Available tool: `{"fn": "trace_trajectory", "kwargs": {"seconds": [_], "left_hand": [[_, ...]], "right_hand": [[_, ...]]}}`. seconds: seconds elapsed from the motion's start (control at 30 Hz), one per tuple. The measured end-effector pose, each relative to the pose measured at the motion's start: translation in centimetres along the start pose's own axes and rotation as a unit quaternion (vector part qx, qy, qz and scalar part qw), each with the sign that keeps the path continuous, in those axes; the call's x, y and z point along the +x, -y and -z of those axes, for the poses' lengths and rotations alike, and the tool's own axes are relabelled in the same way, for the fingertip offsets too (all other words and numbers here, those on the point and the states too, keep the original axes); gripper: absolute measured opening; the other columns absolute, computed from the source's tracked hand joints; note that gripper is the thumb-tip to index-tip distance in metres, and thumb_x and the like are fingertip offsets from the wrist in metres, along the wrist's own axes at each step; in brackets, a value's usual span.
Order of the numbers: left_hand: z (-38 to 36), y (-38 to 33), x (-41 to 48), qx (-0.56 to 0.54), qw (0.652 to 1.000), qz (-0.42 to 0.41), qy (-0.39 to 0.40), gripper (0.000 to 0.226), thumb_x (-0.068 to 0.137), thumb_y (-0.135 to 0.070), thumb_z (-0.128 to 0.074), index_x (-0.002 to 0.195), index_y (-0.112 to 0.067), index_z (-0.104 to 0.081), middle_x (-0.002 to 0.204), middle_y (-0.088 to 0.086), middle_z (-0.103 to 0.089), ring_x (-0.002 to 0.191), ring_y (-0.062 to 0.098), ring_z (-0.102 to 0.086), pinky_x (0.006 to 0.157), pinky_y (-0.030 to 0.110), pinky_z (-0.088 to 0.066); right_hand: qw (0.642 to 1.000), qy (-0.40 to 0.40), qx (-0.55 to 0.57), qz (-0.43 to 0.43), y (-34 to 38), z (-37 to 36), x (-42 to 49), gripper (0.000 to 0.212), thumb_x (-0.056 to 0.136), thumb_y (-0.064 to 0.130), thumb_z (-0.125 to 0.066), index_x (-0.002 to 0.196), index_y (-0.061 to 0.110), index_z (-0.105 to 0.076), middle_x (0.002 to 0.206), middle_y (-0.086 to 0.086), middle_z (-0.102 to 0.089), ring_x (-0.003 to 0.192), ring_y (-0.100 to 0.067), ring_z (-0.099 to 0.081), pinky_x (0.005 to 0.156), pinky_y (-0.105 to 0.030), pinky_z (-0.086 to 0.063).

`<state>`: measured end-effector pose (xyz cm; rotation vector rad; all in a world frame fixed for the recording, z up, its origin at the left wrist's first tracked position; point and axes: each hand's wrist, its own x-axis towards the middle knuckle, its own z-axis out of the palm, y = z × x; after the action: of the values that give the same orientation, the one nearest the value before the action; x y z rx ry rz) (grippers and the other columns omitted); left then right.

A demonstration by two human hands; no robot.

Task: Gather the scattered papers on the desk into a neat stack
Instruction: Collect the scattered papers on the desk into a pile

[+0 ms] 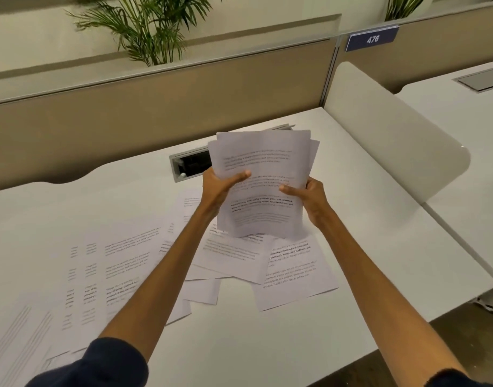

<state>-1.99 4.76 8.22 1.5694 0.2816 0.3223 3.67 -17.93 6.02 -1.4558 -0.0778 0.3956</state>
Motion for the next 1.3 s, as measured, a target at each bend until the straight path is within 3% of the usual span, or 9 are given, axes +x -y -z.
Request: {"fn": "trace_trajectory", "kwargs": {"seconds": [0.2, 0.37, 0.6, 0.77, 0.83, 0.9, 1.0, 1.17, 1.3], "left_hand": [[0.4, -1.9, 0.2, -0.019, 0.999, -0.032, -0.011, 0.031, 0.075, -0.018, -0.086, 0.1, -0.023, -0.07, 0.086, -0.009, -0.078, 0.082, 0.014, -0.076, 0.065, 0.024, -0.06], [0.5, 0.5, -1.4, 0.015, 0.999, 0.03, 0.025, 0.04, 0.079, -0.012, -0.083, 0.115, -0.012, -0.066, 0.097, -0.004, -0.074, 0.078, 0.01, -0.075, 0.061, 0.019, -0.058], [3.5, 1.2, -1.6, 0.019, 0.998, 0.059, -0.006, 0.043, 0.08, -0.011, -0.082, 0.119, -0.004, -0.065, 0.106, 0.003, -0.074, 0.085, 0.01, -0.075, 0.068, 0.023, -0.061], [8.5, 2.6, -2.2, 0.051, 0.991, 0.122, -0.003, 0.043, 0.076, -0.008, -0.085, 0.113, -0.013, -0.064, 0.11, 0.006, -0.072, 0.091, 0.015, -0.072, 0.067, 0.021, -0.061], [10.6, 4.1, -3.2, 0.057, 0.984, 0.166, -0.007, 0.046, 0.076, -0.008, -0.084, 0.118, -0.009, -0.065, 0.115, 0.01, -0.073, 0.096, 0.024, -0.073, 0.073, 0.03, -0.062], [12.7, 5.7, -4.2, 0.062, 0.978, 0.195, -0.025, 0.05, 0.075, -0.006, -0.084, 0.121, -0.005, -0.066, 0.116, 0.013, -0.073, 0.101, 0.03, -0.072, 0.079, 0.036, -0.061], [15.2, 7.5, -5.8, 0.063, 0.97, 0.231, -0.03, 0.051, 0.076, -0.001, -0.082, 0.124, -0.001, -0.064, 0.118, 0.019, -0.071, 0.104, 0.038, -0.07, 0.09, 0.049, -0.059], [16.4, 9.4, -7.4, 0.067, 0.967, 0.245, -0.018, 0.051, 0.074, 0.0, -0.082, 0.122, 0.001, -0.064, 0.116, 0.02, -0.072, 0.1, 0.039, -0.071, 0.085, 0.05, -0.06], [15.7, 9.8, -7.8, 0.066, 0.967, 0.247, -0.001, 0.05, 0.074, 0.0, -0.083, 0.12, -0.001, -0.065, 0.113, 0.017, -0.073, 0.098, 0.037, -0.072, 0.082, 0.047, -0.061]], "right_hand": [[0.999, -0.019, 0.04, 0.023, 0.5, -0.9, 0.1, 0.045, 0.071, 0.011, -0.085, 0.113, 0.006, -0.07, 0.114, -0.012, -0.074, 0.101, -0.036, -0.071, 0.084, -0.05, -0.06], [0.999, -0.018, -0.048, -0.013, -1.2, -1.7, -0.3, 0.042, 0.075, 0.008, -0.082, 0.114, 0.002, -0.068, 0.11, -0.011, -0.073, 0.099, -0.034, -0.071, 0.086, -0.051, -0.059], [0.999, -0.009, 0.011, -0.029, -1.0, -3.4, 0.0, 0.035, 0.077, 0.012, -0.082, 0.11, 0.008, -0.07, 0.112, -0.011, -0.074, 0.096, -0.026, -0.074, 0.078, -0.037, -0.062], [0.99, -0.056, -0.104, -0.076, -2.5, -4.7, -0.5, 0.022, 0.085, 0.019, -0.075, 0.105, 0.013, -0.069, 0.104, -0.006, -0.074, 0.09, -0.022, -0.071, 0.073, -0.028, -0.056], [0.965, -0.116, -0.204, -0.115, -4.2, -4.6, -0.9, 0.039, 0.084, 0.029, -0.076, 0.117, 0.012, -0.065, 0.118, -0.009, -0.07, 0.104, -0.025, -0.067, 0.087, -0.034, -0.052], [0.907, -0.16, -0.352, -0.169, -5.9, -4.5, -1.6, 0.067, 0.08, 0.047, -0.075, 0.131, 0.011, -0.052, 0.135, -0.014, -0.057, 0.126, -0.031, -0.052, 0.105, -0.045, -0.041], [0.822, -0.187, -0.478, -0.248, -7.5, -5.0, -2.7, 0.112, 0.064, 0.072, -0.073, 0.144, 0.009, -0.026, 0.149, -0.024, -0.032, 0.14, -0.038, -0.026, 0.11, -0.059, -0.024], [0.797, -0.163, -0.517, -0.268, -10.2, -5.7, -4.0, 0.145, 0.049, 0.083, -0.073, 0.154, 0.018, 0.003, 0.161, -0.026, 0.006, 0.151, -0.038, 0.009, 0.113, -0.069, -0.004], [0.797, -0.186, -0.529, -0.225, -10.6, -5.8, -4.0, 0.134, 0.05, 0.075, -0.079, 0.151, 0.02, -0.009, 0.158, -0.024, -0.014, 0.148, -0.039, -0.009, 0.111, -0.07, -0.014]]}}
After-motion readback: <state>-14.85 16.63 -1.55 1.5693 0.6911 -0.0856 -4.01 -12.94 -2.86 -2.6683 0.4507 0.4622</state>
